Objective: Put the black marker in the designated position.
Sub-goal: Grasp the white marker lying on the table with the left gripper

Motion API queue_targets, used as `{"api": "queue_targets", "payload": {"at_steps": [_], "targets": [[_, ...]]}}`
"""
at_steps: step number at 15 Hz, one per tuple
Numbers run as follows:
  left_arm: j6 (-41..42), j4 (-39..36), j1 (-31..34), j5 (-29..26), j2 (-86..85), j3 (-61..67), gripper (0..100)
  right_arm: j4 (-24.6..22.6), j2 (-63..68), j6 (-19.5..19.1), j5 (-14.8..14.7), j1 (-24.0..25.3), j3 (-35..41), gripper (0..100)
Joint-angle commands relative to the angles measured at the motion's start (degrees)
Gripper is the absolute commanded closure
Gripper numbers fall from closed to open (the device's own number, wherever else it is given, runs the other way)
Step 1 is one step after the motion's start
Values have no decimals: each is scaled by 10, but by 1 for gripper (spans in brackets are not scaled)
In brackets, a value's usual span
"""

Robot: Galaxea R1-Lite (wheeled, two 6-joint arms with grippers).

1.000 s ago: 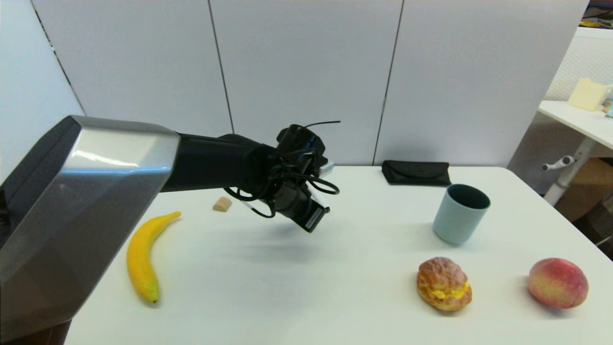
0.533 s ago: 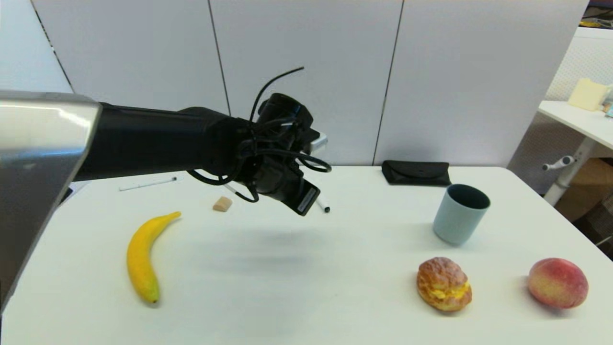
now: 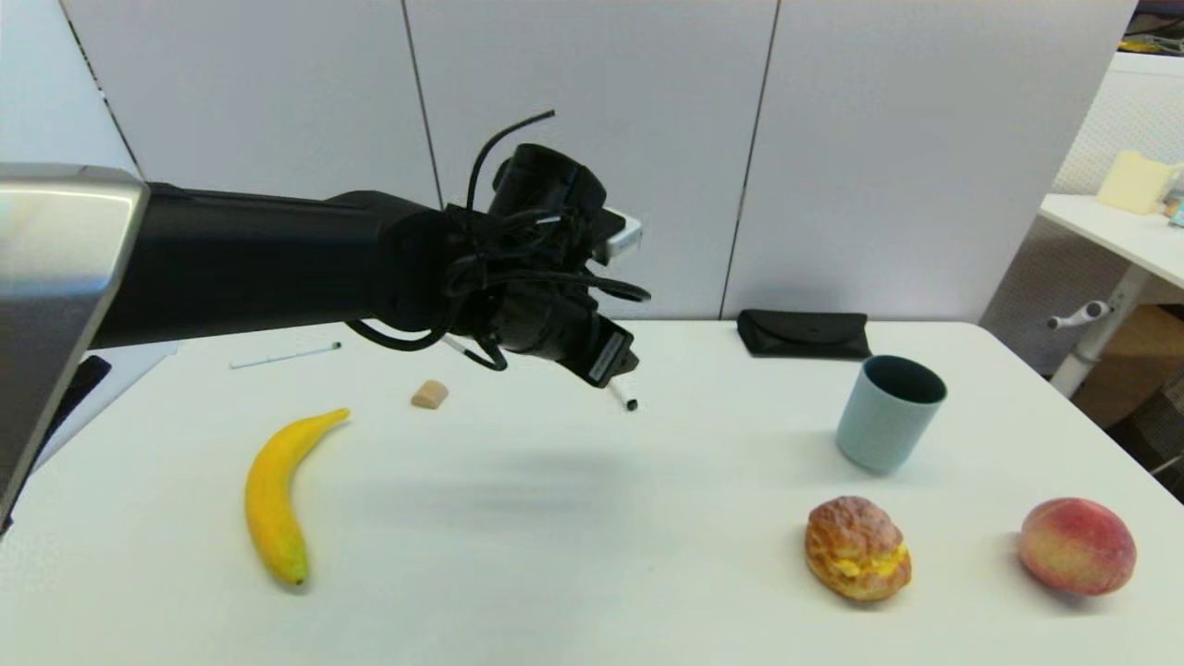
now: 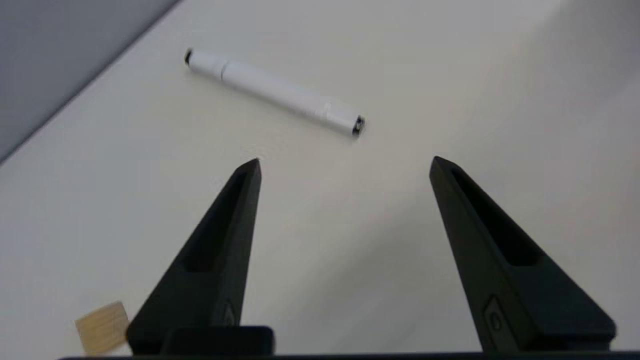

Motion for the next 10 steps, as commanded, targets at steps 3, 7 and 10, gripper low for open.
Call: {"api": "queue_targets", "payload": {"at_steps": [3,7,10], "targets": [[-210,-161,-34,12,62,-5,0,0,1,0,0,0,0,0],[-395,-176,-63,205,106,-13,0,0,1,0,1,0,0,0],[-490,-169,-68,309,121,-13,0,0,1,0,0,0,0,0]]}}
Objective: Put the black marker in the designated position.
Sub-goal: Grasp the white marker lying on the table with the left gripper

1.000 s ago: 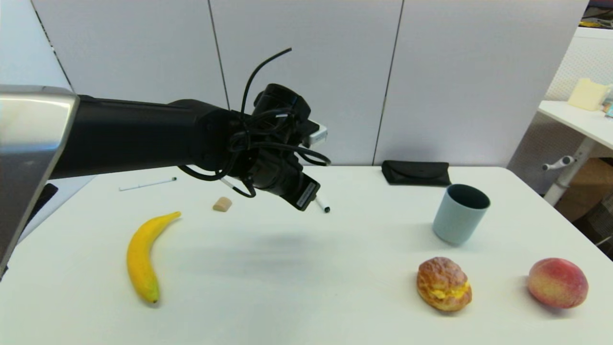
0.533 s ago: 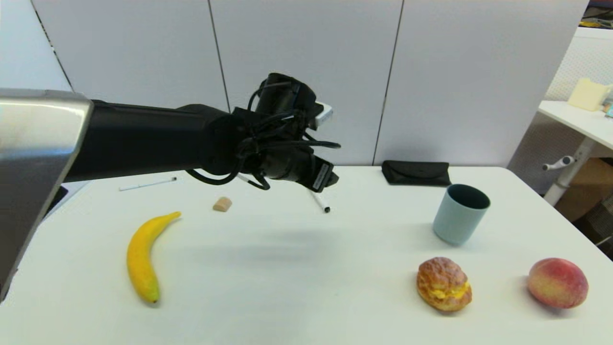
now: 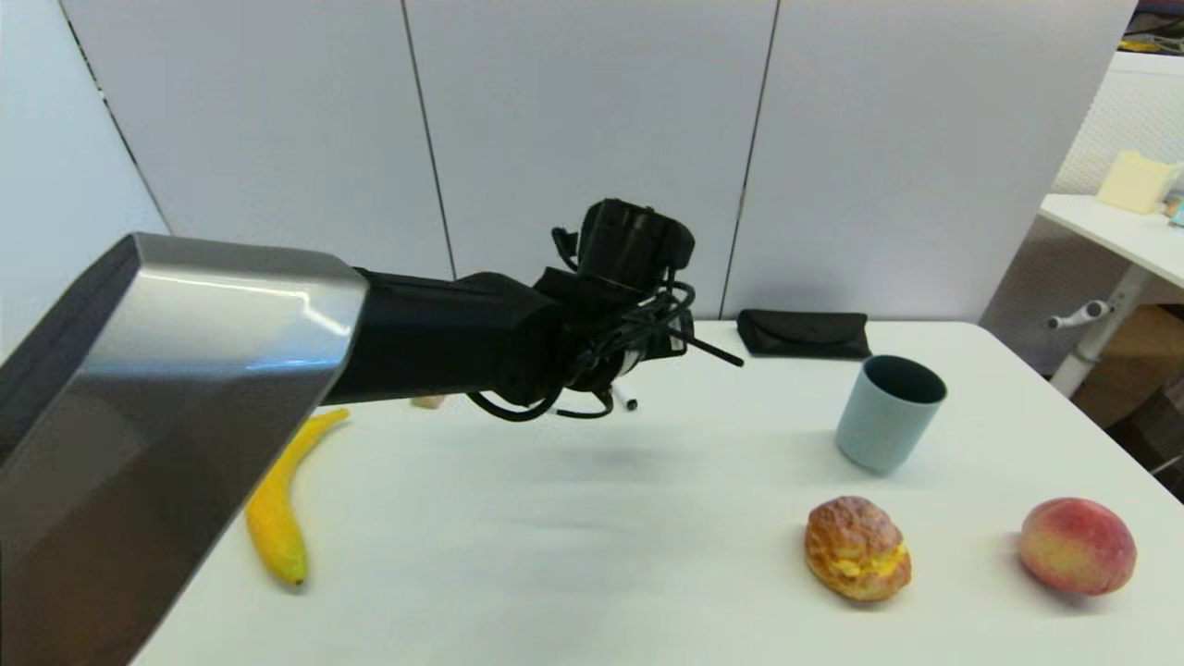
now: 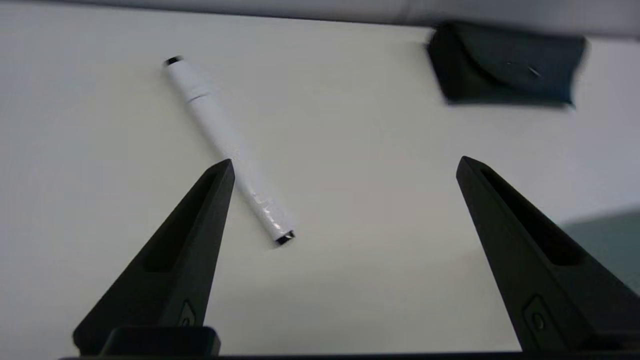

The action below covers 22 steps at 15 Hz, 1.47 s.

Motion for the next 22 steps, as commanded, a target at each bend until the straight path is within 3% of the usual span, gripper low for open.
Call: {"api": "queue_targets", "payload": {"at_steps": [1,2,6,14,22], "targets": [[-128,35,-9,172,37,-1,0,0,1,0,0,0,0,0],[-144,63,-9,196,39,-2,0,0,1,0,0,0,0,0],[-189,80,-14,202,54,-1,0,0,1,0,0,0,0,0],[-55,78,-20,168,95,-63,0,0,1,0,1,0,0,0],[9,77,-18,169,139,-99,0,0,1,0,0,0,0,0]]}}
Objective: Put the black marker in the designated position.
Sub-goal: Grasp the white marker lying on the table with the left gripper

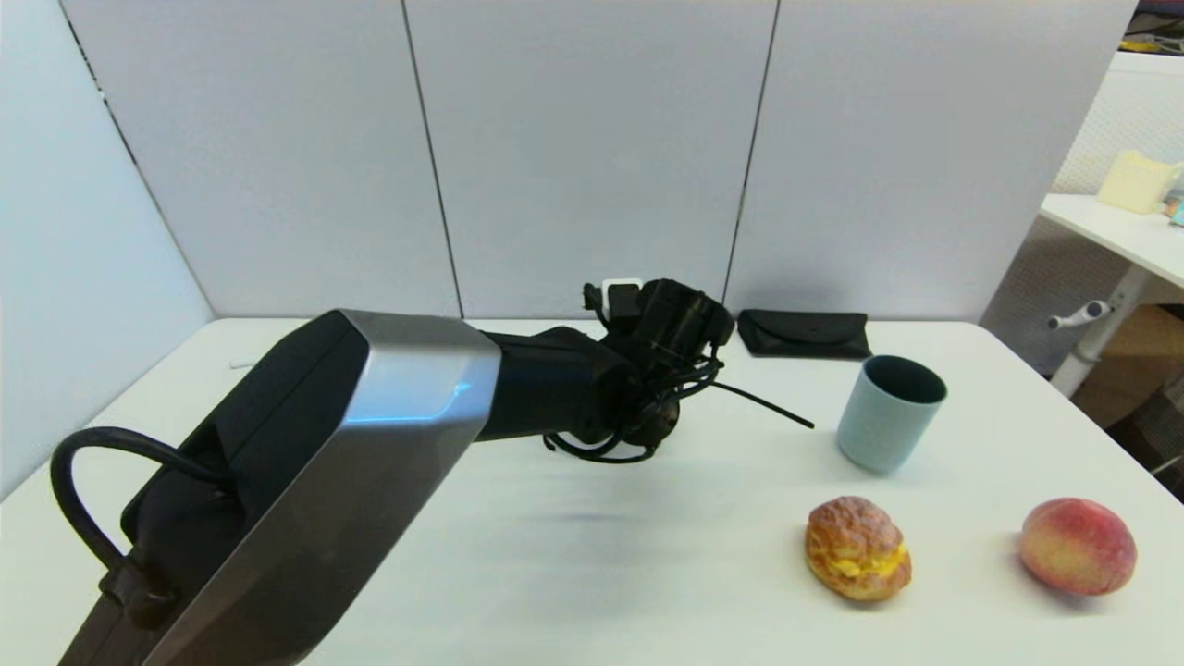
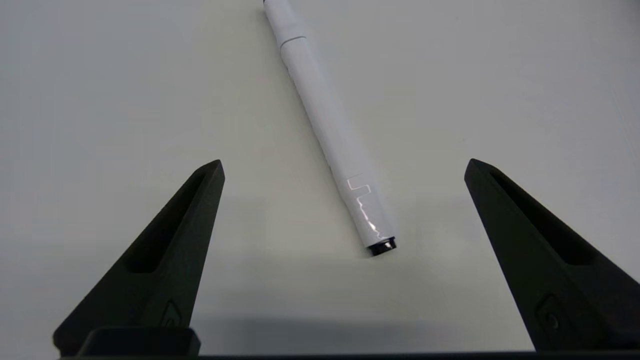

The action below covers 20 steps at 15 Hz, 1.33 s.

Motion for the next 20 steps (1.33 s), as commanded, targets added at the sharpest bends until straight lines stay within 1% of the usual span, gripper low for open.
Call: {"api": "queue_targets", "payload": {"at_steps": [1,20], "targets": [[-2,0,0,3,28,-19,0,0,1,0,1,0,0,0],[-2,-10,15,3,53,-26,0,0,1,0,0,0,0,0]]}}
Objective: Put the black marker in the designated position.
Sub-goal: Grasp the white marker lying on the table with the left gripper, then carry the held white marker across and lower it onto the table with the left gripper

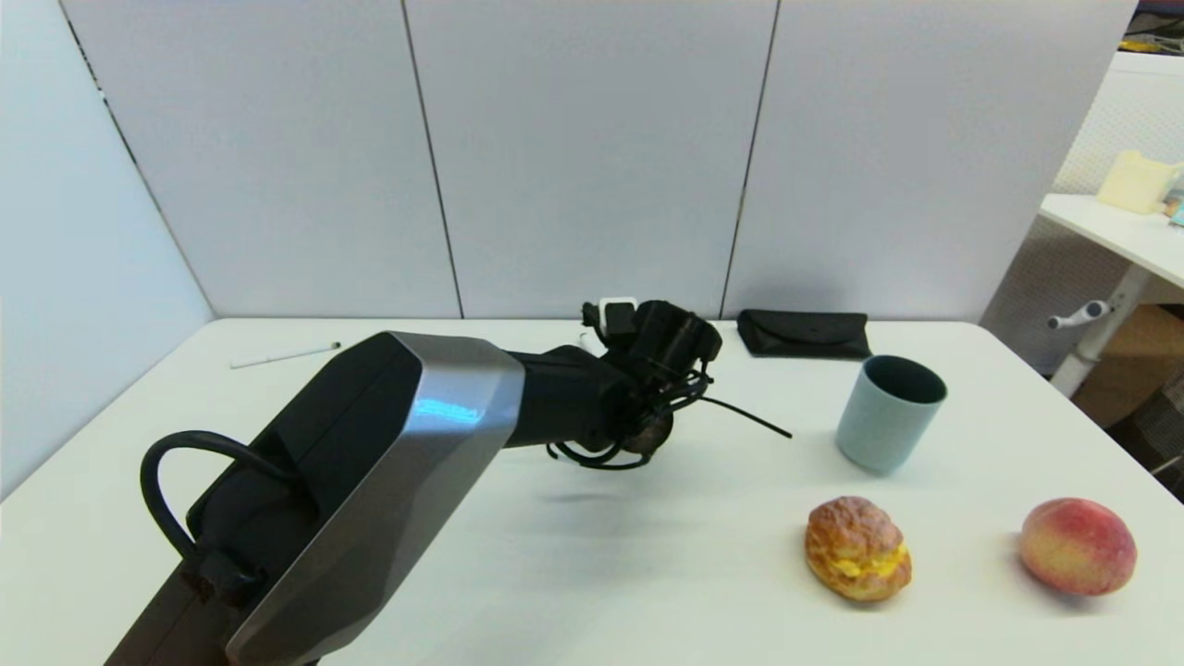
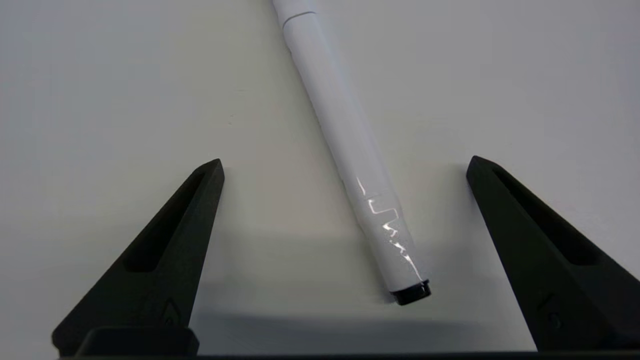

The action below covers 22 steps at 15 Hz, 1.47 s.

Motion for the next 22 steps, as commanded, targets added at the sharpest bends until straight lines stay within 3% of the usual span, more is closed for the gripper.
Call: {"api": "queue_targets", "payload": {"at_steps": [1,4,5,16,22], "targets": [[-2,1,0,3,3,0,0,0,1,0,0,0,0,0],[0,1,0,3,4,0,0,0,1,0,0,0,0,0],[1,1,0,3,4,1,100,0,1,0,0,0,0,0],[30,3,-1,-13,9,2,100,0,1,0,0,0,0,0],[37,13,0,-13,-79,45,100,0,1,0,1,0,0,0]]}}
